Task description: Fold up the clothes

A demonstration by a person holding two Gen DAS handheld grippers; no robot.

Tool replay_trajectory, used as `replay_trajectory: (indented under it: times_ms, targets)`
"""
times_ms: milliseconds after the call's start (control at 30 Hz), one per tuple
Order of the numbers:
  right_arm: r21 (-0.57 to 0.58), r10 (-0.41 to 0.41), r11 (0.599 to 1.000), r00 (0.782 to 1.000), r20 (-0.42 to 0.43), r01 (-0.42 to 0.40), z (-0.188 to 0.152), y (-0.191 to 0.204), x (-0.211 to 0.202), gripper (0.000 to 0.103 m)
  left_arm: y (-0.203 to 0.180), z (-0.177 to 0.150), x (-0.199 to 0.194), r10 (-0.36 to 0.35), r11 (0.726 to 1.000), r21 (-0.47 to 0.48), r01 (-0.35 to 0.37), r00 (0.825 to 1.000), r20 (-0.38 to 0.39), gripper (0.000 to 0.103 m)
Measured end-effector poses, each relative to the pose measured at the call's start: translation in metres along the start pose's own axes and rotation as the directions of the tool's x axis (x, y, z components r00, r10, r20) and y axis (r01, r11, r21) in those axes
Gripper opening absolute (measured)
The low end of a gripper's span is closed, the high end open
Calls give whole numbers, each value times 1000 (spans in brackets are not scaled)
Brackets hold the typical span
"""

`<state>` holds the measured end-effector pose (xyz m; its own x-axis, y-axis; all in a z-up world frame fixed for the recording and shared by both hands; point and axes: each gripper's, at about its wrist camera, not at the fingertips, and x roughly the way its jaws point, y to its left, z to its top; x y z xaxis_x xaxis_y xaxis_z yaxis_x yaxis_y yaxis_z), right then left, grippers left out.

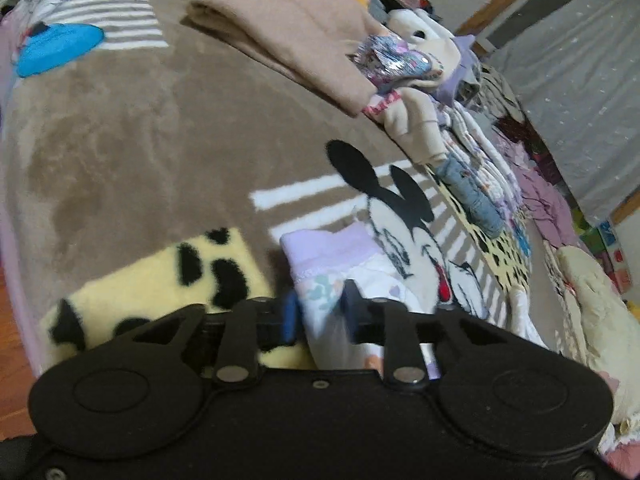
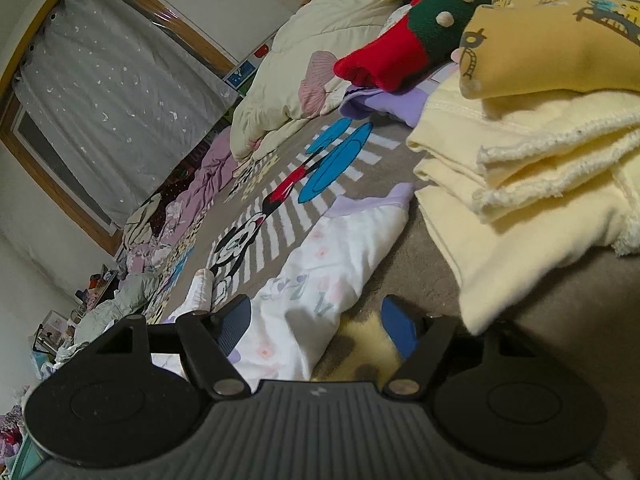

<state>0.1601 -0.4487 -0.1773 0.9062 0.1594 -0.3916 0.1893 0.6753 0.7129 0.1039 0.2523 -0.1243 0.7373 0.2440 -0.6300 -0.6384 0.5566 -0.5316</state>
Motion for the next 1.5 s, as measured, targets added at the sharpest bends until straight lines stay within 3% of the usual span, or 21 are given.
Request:
replay_trajectory:
  times_ms: [100, 167, 233, 300, 467, 600, 700, 800, 867, 1100, 1367, 1500]
  targets:
    - [13, 7, 1000, 1000, -10, -6, -1, 1, -2, 72, -19, -5, -17, 5, 996, 94, -10, 999, 45, 35]
    - [28, 25, 999, 999, -28, -24, -3, 2, -5, 72, -39, -11, -27, -34, 984, 175, 26, 999, 43, 44]
    - [35, 43, 999, 997, -64, -41, -7, 8, -5, 72, -66, -22, -32, -111, 961, 256, 108, 994, -3, 58]
    - [14, 42, 999, 994, -105, -41, -14, 19, -5, 72, -99, -38, -35, -185, 921, 337, 196, 981, -66, 58]
    - [-30, 104, 993, 967, -232, -114, -44, 52, 3, 73, -190, -89, -36, -319, 779, 497, 382, 924, -210, 58]
    - [-153, 114, 975, 953, -282, -162, -64, 77, 10, 72, -248, -131, -30, -366, 694, 543, 474, 881, -301, 58]
    - [-169, 124, 970, 956, -265, -172, -64, 77, 13, 67, -283, -163, -23, -362, 631, 595, 499, 867, -343, 58]
    - [-131, 131, 977, 960, -248, -167, -58, 67, 14, 55, -309, -189, -15, -350, 598, 606, 525, 851, -392, 58]
    - [-130, 134, 977, 960, -245, -169, -59, 64, 14, 53, -322, -203, -7, -331, 588, 608, 533, 845, -421, 58]
    - [-193, 137, 962, 955, -262, -191, -68, 69, 18, 55, -361, -245, 16, -251, 512, 700, 497, 866, -432, 58]
    - [-128, 152, 974, 958, -244, -187, -62, 60, 22, 53, -387, -279, 37, -183, 472, 753, 458, 887, -425, 58]
    - [-136, 149, 973, 958, -245, -186, -63, 61, 22, 53, -401, -288, 45, -172, 433, 791, 433, 901, -399, 58]
